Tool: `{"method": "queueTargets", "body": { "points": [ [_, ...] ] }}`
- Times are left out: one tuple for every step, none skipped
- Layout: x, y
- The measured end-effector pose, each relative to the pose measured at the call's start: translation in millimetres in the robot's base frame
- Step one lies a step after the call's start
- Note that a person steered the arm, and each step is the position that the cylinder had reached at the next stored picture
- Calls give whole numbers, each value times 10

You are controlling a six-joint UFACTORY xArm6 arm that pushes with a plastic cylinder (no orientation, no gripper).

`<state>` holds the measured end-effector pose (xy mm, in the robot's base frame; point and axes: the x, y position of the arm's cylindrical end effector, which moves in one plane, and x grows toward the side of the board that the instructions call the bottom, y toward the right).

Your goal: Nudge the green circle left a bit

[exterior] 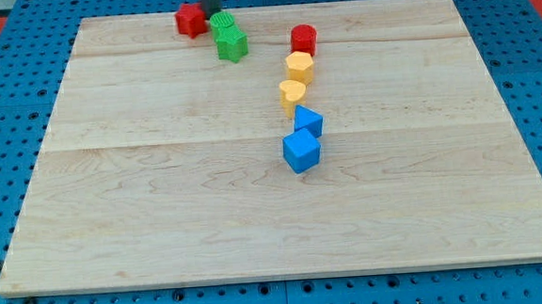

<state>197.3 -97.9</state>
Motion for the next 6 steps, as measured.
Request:
{"method": "queueTargets", "body": {
  "points": [
    [30, -398],
    [156, -783],
    [175, -389],
    [76, 484],
    [-53, 1052],
    [38, 1395]
  ]
}}
